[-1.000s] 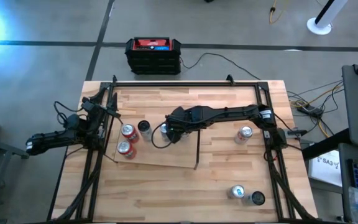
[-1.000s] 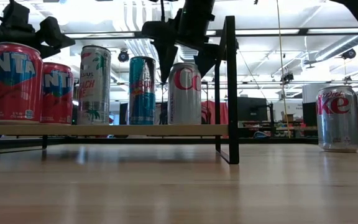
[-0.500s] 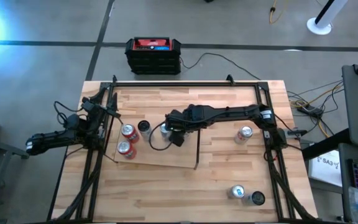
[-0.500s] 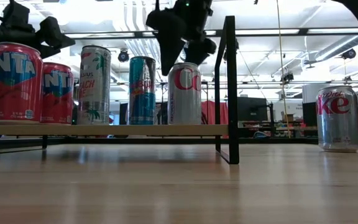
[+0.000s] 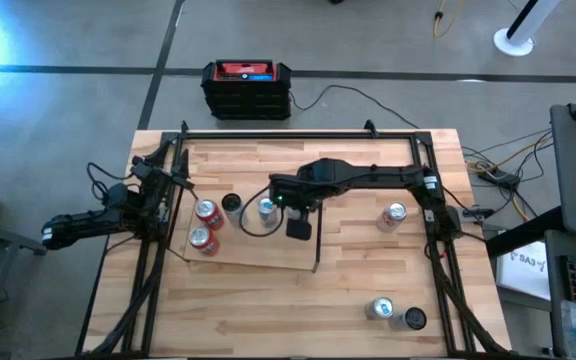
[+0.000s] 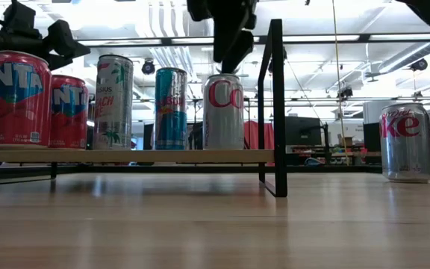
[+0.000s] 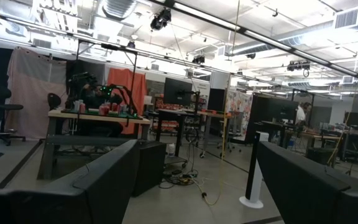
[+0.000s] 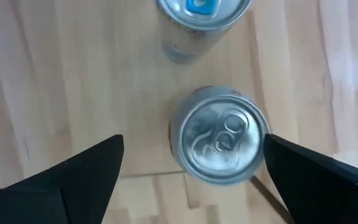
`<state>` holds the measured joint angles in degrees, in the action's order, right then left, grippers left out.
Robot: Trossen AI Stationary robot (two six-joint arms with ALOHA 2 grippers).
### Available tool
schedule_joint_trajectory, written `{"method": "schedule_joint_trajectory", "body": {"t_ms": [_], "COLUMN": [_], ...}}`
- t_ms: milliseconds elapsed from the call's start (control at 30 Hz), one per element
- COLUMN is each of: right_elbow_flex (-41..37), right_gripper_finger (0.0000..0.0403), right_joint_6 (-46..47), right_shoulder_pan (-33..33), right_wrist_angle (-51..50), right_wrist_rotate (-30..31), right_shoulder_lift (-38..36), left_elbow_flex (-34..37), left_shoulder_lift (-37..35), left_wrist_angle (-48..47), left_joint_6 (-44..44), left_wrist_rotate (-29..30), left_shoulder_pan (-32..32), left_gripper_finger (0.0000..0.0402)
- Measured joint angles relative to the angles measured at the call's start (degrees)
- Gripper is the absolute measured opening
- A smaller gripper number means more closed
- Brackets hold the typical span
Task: Place canned beverage on shelf
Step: Put the top silver soda can on the shelf
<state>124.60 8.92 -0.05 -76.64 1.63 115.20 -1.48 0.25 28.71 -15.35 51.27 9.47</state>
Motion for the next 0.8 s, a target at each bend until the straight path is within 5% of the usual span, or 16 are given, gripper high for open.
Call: {"method": "schedule_joint_trajectory", "body": {"t_ms": [400,800], "right_elbow_flex": [1.4,1.3], "right_gripper_finger": [0.0370,0.0370], "right_joint_6": [-28.3,-46.8], "right_shoulder_pan": [-1.0,-1.4], "right_wrist_angle": [-4.1,-4.1], "right_wrist_rotate": [-1.8,-3.6], "right_shoulder_lift": [-0.1,0.0], "left_elbow_flex": [0.0,0.0], "left_shoulder_lift": [0.0,0.0], "left_wrist_angle": [0.0,0.0], "left_joint_6": [0.0,0.0], "left_wrist_rotate": [0.0,0.0], "left_shoulder_pan": [0.0,0.0], "left_gripper_finger": [0.0311,0.0311]}}
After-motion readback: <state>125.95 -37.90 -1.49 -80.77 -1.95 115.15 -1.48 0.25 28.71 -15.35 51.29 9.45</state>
